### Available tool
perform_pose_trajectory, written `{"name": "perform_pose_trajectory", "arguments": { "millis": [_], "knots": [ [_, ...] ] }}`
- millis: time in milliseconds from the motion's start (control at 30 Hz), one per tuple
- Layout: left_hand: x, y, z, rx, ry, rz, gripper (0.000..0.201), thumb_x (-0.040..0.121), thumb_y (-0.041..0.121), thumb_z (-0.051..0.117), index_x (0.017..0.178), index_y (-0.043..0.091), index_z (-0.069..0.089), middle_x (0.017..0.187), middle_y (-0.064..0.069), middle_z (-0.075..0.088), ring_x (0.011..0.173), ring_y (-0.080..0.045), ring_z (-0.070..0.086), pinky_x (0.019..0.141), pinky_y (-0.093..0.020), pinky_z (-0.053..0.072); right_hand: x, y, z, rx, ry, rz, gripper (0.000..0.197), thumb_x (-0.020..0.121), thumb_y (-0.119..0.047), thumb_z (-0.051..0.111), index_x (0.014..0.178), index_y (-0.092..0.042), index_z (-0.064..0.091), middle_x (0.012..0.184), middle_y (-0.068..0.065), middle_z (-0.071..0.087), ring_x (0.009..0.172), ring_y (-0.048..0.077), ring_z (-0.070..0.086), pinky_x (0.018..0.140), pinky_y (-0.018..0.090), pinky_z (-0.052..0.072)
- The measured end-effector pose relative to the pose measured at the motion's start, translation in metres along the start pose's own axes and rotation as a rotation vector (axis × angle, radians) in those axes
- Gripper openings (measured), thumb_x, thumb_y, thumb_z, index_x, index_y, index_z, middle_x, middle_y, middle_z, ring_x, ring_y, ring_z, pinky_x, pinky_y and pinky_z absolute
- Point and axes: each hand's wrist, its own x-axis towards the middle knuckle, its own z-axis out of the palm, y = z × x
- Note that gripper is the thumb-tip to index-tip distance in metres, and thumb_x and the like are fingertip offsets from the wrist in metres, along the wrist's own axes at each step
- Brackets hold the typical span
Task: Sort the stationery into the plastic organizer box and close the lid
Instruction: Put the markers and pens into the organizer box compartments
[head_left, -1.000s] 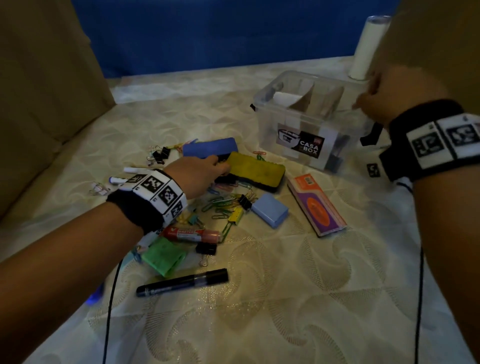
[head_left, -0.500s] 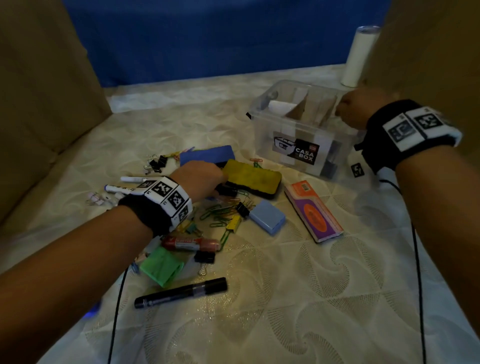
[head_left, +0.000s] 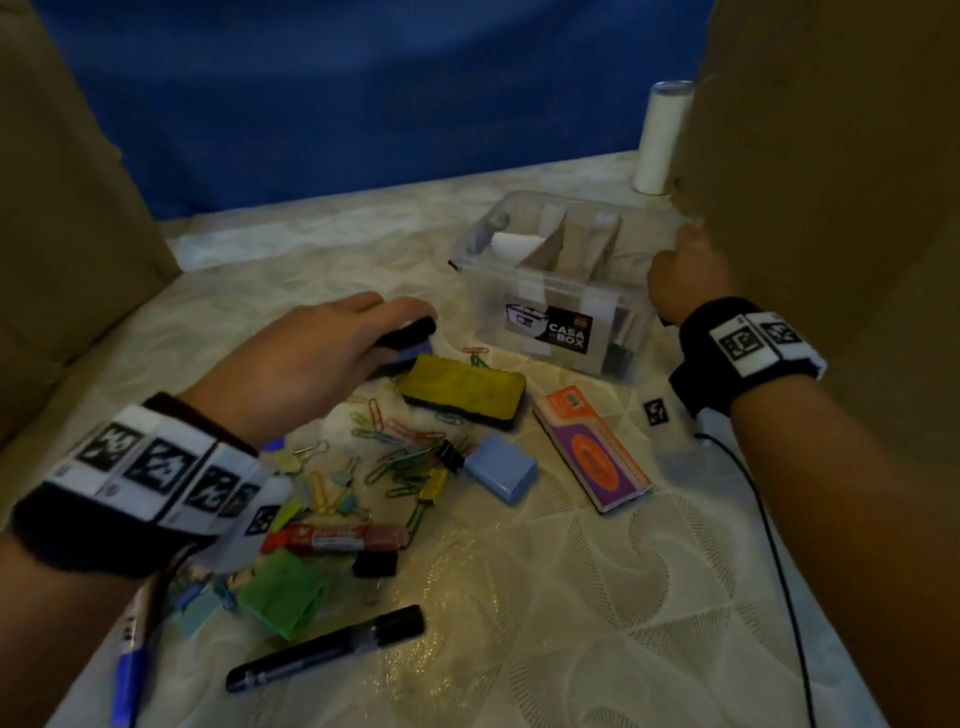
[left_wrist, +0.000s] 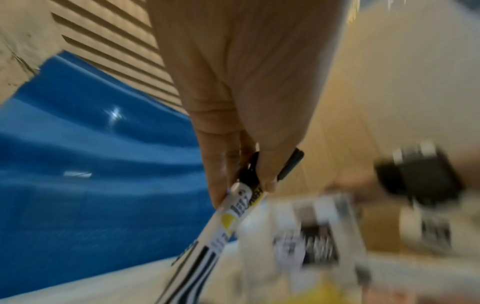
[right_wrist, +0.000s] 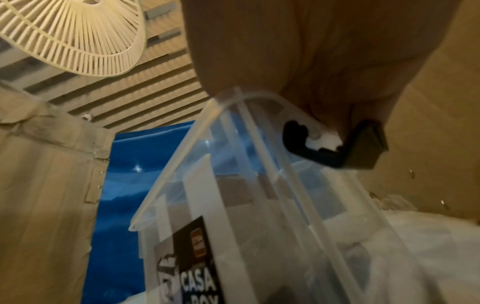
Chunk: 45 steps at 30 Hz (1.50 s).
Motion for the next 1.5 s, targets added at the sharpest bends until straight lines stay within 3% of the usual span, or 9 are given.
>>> {"name": "perform_pose_trajectory", "arguments": {
  "millis": [333,500,733,933,1167,1267,1367,1433,1500],
  "knots": [
    [0.090,0.073,-0.044,-0.462,0.358,0.244,0.021,0.096,0.015,0.053,0.115,0.009,0.045,0.113,0.006,0.064,0.110,-0.002,0.060,0.086,-0.034,0.056,0.002,0.015,-0.007,0.131,-0.098,-0.047,0.046,0.096,-0.016,0.030,0.137,0.005,0.035,0.150,0.020,0.030,0.127,0.038,0.042,0.108,0.049,0.034],
    [0.166,0.095,-0.017,-0.554,0.514,0.300,0.019,0.094,0.008,0.050,0.111,0.002,0.043,0.107,0.000,0.063,0.106,-0.011,0.062,0.089,-0.038,0.055,-0.004,0.014,-0.010,0.134,-0.111,-0.080,0.051,0.101,-0.018,0.029,0.148,0.001,0.022,0.158,0.015,0.018,0.142,0.031,0.025,0.114,0.040,0.023],
    [0.209,0.114,0.025,-0.565,0.550,0.233,0.013,0.090,0.001,0.045,0.102,0.000,0.043,0.098,-0.014,0.056,0.087,-0.023,0.059,0.074,-0.045,0.051,-0.009,0.014,-0.010,0.176,-0.140,-0.103,0.052,0.103,-0.021,0.023,0.151,-0.002,0.012,0.162,0.009,0.000,0.146,0.025,0.019,0.115,0.034,0.020],
    [0.183,0.110,0.058,-0.531,0.301,0.207,0.019,0.086,0.014,0.057,0.099,0.008,0.046,0.096,-0.007,0.062,0.088,-0.022,0.062,0.075,-0.046,0.052,-0.012,0.015,-0.008,0.152,-0.107,-0.121,0.052,0.103,-0.019,0.022,0.151,0.000,0.010,0.162,0.010,-0.002,0.148,0.019,0.010,0.114,0.028,0.018],
    [0.169,0.100,0.047,-0.439,0.466,0.220,0.021,0.086,0.001,0.058,0.104,0.011,0.052,0.101,0.000,0.055,0.085,-0.004,0.051,0.069,-0.005,0.039,-0.014,0.013,-0.007,0.178,-0.086,-0.115,0.052,0.103,-0.022,0.021,0.152,-0.005,0.013,0.162,0.005,0.000,0.145,0.023,0.021,0.113,0.032,0.021],
    [0.180,0.100,0.051,-0.352,0.462,0.234,0.017,0.085,0.002,0.055,0.100,0.007,0.059,0.104,-0.008,0.056,0.088,-0.018,0.058,0.075,-0.026,0.049,-0.013,0.012,-0.007,0.171,-0.088,-0.116,0.052,0.103,-0.020,0.021,0.152,-0.005,0.012,0.162,0.005,0.000,0.145,0.025,0.022,0.114,0.034,0.021],
    [0.182,0.108,0.063,-0.283,0.277,0.174,0.030,0.094,0.020,0.046,0.119,0.010,0.060,0.123,-0.011,0.059,0.111,-0.027,0.058,0.093,-0.042,0.047,-0.013,0.014,-0.007,0.156,-0.089,-0.105,0.052,0.102,-0.021,0.022,0.152,-0.007,0.013,0.162,0.004,0.000,0.145,0.024,0.021,0.116,0.036,0.019],
    [0.174,0.113,0.069,-0.163,0.114,0.095,0.042,0.101,0.031,0.030,0.135,0.017,0.050,0.142,-0.006,0.050,0.135,-0.022,0.040,0.114,-0.046,0.024,-0.013,0.015,-0.006,0.148,-0.093,-0.104,0.052,0.102,-0.022,0.021,0.152,-0.008,0.013,0.162,0.004,0.001,0.146,0.024,0.020,0.116,0.036,0.017],
    [0.160,0.114,0.067,-0.106,0.086,0.055,0.046,0.103,0.033,0.023,0.143,0.021,0.041,0.152,0.002,0.038,0.146,-0.016,0.020,0.118,-0.050,0.002,-0.010,0.015,-0.004,0.149,-0.080,-0.109,0.052,0.102,-0.022,0.021,0.152,-0.007,0.015,0.162,0.005,0.003,0.146,0.025,0.019,0.117,0.035,0.015]
  ]
}}
